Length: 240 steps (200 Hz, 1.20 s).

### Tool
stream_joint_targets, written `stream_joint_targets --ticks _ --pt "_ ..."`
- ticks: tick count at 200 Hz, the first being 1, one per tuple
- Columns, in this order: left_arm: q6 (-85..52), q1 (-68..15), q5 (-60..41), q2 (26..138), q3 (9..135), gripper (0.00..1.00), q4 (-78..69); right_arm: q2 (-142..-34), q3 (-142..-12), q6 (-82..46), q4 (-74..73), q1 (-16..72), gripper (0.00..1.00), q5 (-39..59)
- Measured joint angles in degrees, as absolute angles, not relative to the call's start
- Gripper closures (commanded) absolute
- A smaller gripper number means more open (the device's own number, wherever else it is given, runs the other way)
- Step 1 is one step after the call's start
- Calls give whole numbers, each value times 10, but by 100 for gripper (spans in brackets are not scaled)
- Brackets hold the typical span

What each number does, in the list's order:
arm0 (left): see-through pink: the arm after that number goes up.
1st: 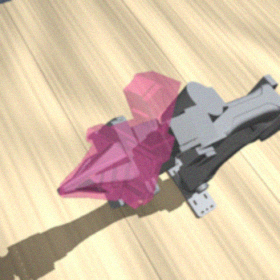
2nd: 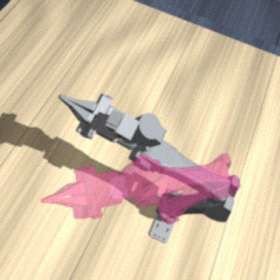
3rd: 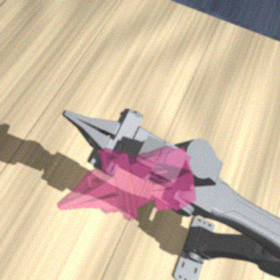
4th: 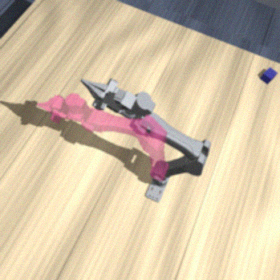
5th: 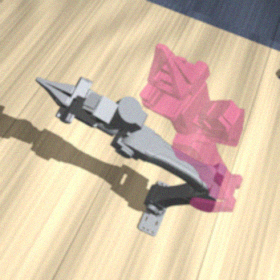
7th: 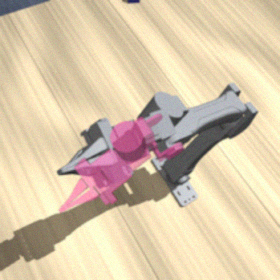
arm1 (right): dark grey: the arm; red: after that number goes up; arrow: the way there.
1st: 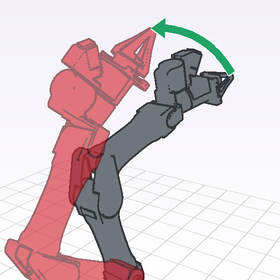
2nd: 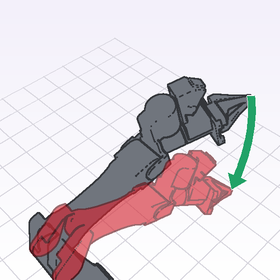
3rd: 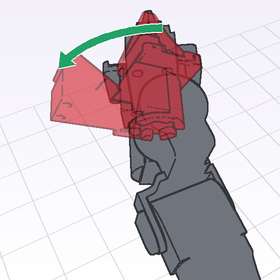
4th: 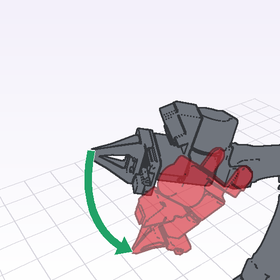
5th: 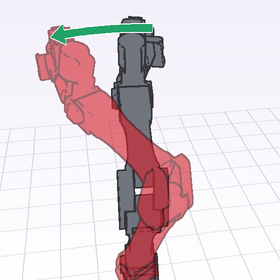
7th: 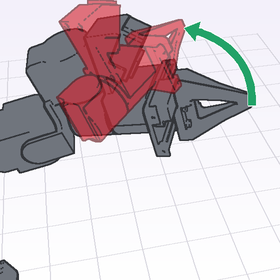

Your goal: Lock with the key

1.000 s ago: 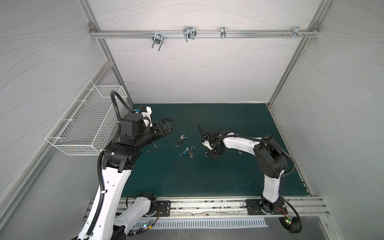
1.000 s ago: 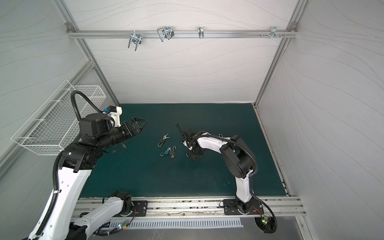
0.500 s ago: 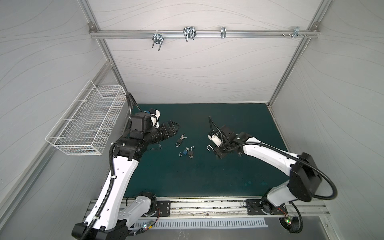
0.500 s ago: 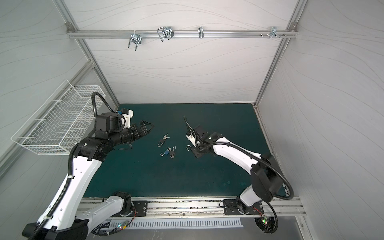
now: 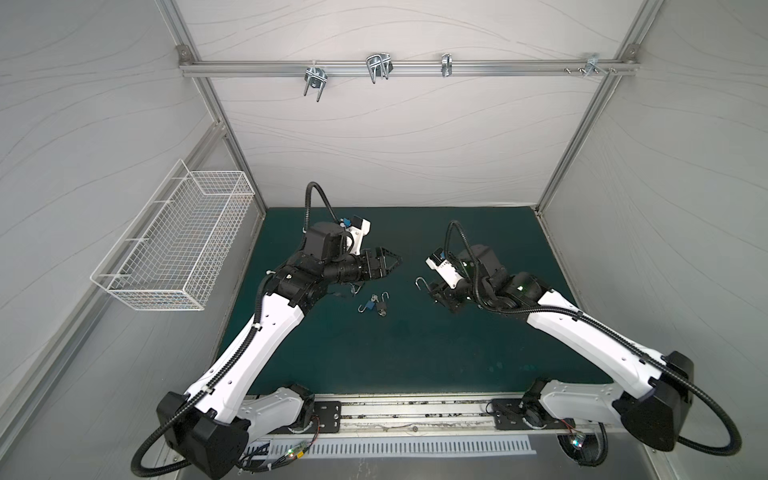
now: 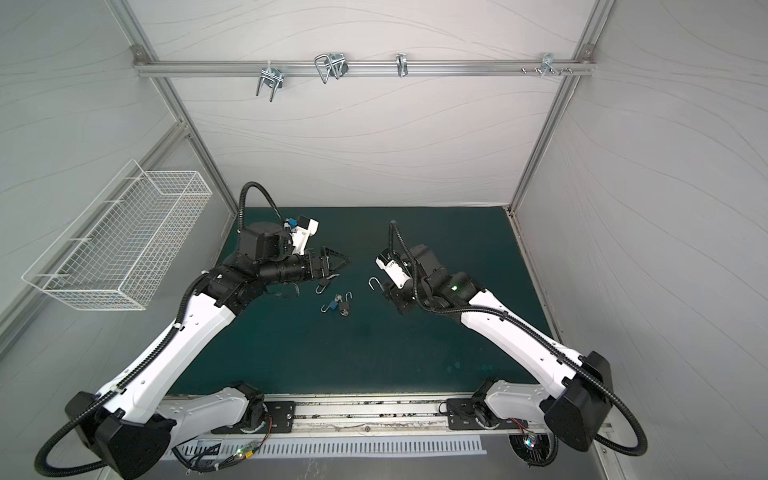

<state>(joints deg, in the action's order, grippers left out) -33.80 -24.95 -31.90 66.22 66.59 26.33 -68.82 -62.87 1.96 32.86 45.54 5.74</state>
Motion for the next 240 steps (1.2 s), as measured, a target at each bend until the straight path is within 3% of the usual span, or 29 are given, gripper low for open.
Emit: stream_joint_targets --ticks 43,75,142,185,240 --pt "-352 -290 -332 693 658 23 213 -680 -638 13 321 455 100 103" --pt "-359 -315 -335 712 657 41 192 -680 -638 4 314 455 100 122" --pt "-366 -325 -339 716 652 64 180 -673 -638 -11 305 455 100 130" --pt "-366 -328 -343 722 651 69 179 -673 -640 -18 304 455 100 129" --pt "-366 -328 -350 726 650 86 179 -673 -650 -22 300 455 100 129"
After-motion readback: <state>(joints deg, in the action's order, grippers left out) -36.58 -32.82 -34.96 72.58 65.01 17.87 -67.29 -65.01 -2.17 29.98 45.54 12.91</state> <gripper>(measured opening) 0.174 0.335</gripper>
